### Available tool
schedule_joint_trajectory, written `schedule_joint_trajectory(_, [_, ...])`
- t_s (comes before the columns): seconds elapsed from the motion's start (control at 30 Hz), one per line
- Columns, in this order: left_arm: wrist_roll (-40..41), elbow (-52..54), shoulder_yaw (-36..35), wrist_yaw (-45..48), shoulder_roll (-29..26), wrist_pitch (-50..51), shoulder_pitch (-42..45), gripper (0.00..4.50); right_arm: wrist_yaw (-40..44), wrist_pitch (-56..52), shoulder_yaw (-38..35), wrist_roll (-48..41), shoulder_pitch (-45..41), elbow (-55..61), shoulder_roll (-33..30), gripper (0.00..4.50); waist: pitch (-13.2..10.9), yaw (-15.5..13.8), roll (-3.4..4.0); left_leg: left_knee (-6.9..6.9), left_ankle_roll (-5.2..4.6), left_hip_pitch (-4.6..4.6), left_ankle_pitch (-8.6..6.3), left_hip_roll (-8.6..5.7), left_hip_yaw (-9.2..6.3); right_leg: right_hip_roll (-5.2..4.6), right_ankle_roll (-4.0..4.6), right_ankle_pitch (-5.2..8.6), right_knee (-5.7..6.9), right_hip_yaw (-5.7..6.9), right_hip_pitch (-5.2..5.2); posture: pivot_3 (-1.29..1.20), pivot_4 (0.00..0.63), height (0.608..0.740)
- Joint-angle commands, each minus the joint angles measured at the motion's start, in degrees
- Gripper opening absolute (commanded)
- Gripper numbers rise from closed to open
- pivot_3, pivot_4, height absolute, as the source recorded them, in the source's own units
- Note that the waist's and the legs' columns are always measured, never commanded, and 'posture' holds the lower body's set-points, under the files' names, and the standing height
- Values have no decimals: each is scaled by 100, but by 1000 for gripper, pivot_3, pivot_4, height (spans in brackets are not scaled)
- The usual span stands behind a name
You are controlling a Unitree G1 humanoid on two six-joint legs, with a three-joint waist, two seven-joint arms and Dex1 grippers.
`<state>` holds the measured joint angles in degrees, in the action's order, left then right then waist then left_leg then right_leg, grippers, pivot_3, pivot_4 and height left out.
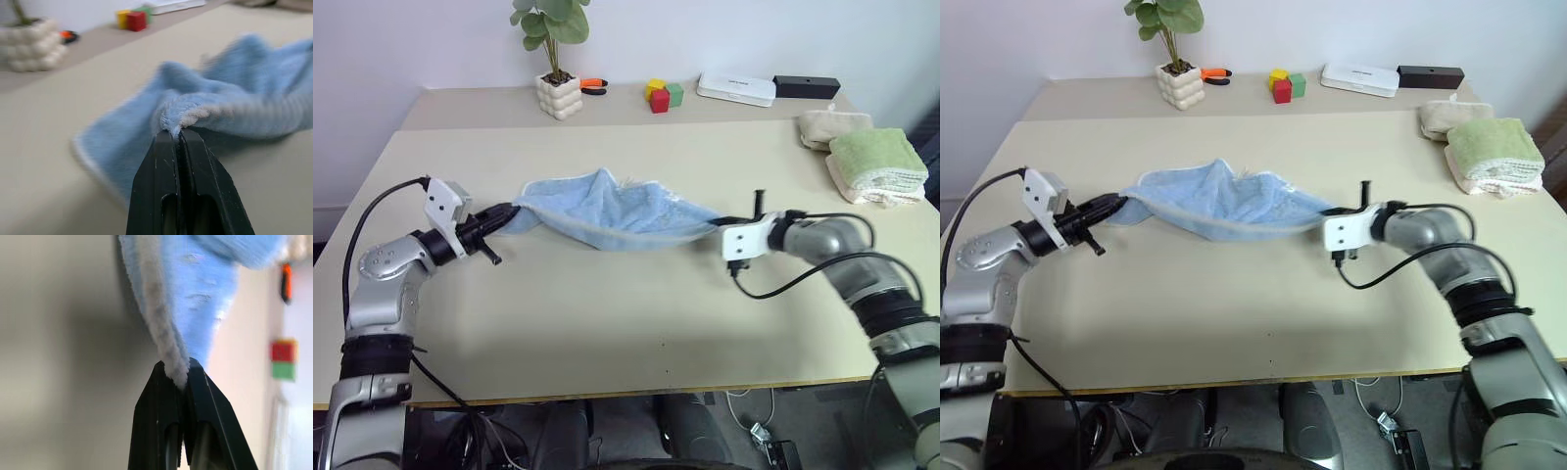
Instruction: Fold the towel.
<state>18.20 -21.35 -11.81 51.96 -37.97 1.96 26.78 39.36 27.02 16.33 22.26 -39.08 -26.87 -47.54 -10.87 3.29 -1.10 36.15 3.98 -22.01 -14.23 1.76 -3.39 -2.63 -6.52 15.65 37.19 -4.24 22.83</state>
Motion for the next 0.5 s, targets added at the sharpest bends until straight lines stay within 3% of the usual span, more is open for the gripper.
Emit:
schedule_joint_trajectory(0.03, [-603, -818, 172, -469, 105, -1029, 734, 0, -163, -44, -266, -144, -632, -333, 148, 38, 0, 19, 0, 0, 0, 0, 0, 0, 0, 1, 0, 0, 0, 0, 0, 0, 150, 740])
schedule_joint_trajectory(0.17, [-1489, -2797, 569, -1366, 237, -2053, 2338, 0, -1559, 31, 190, 869, -2317, -2091, 750, 38, -10, 72, 2, 0, 2, -7, 1, 0, 2, 1, 0, -2, 4, -1, 12, 0, 150, 740])
schedule_joint_trajectory(0.3, [-2445, -4520, 997, -2754, -159, -2695, 4211, 0, -3317, -286, 412, 1432, -4006, -3557, 1209, 38, -29, 83, -6, -2, 22, -87, 15, -4, -1, -1, 4, -7, 31, -1, 110, 0, 150, 740])
schedule_joint_trajectory(0.4, [-2719, -5007, 1109, -3148, -435, -2900, 4908, 0, -4039, -313, 455, 1537, -4578, -3995, 1184, 38, -28, 70, -5, -11, 64, -175, 39, -5, 7, -7, 4, -7, 55, 0, 216, 0, 150, 740])
schedule_joint_trajectory(0.5, [-2855, -5174, 1135, -3152, -635, -3124, 5238, 0, -4398, -139, 552, 1659, -4697, -4086, 1023, 38, -27, 64, -4, -31, 65, -191, 38, -8, 23, -20, 4, -6, 34, 11, 245, 0, 150, 740])
